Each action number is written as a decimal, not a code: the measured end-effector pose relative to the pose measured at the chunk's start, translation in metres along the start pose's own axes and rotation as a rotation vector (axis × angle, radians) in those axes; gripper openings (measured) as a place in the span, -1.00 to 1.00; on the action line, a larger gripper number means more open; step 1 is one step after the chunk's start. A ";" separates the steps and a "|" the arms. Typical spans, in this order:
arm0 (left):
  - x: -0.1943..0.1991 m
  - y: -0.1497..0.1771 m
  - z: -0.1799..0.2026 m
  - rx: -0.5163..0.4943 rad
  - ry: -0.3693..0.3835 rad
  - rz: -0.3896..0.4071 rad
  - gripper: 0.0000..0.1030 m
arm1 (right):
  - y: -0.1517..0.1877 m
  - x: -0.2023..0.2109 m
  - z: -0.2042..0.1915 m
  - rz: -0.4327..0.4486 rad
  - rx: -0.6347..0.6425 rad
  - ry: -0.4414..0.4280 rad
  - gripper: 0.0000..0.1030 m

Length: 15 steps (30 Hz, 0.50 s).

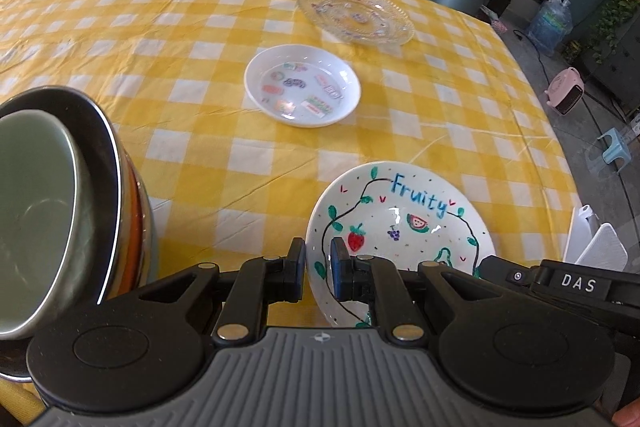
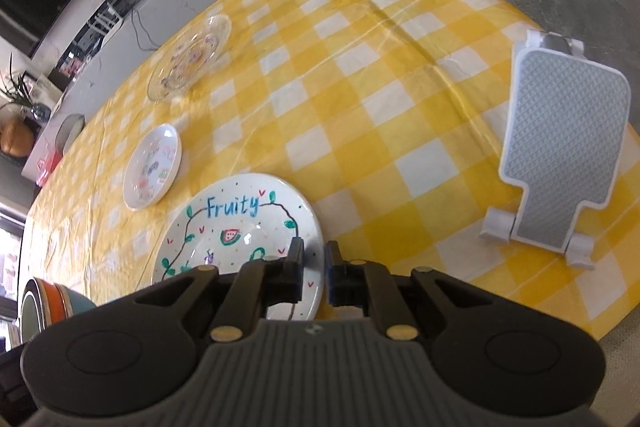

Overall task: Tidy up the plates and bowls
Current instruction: 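Lift the Fruity plate with both grippers and carry it beside the bowl stack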

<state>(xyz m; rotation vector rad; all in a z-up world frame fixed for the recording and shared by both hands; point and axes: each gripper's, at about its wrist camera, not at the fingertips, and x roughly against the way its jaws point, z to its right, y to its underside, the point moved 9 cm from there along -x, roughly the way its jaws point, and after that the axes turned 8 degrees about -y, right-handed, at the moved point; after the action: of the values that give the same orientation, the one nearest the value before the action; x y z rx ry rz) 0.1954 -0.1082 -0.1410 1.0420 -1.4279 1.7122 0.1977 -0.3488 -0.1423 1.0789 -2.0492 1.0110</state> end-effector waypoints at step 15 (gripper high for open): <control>-0.003 0.004 -0.001 -0.017 -0.005 0.000 -0.72 | 0.002 -0.005 -0.005 -0.023 0.026 0.023 -0.80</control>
<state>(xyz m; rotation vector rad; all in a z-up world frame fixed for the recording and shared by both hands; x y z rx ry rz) 0.1934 -0.1080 -0.1452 1.0379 -1.4429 1.6963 0.1994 -0.3424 -0.1443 1.0969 -2.0066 1.0361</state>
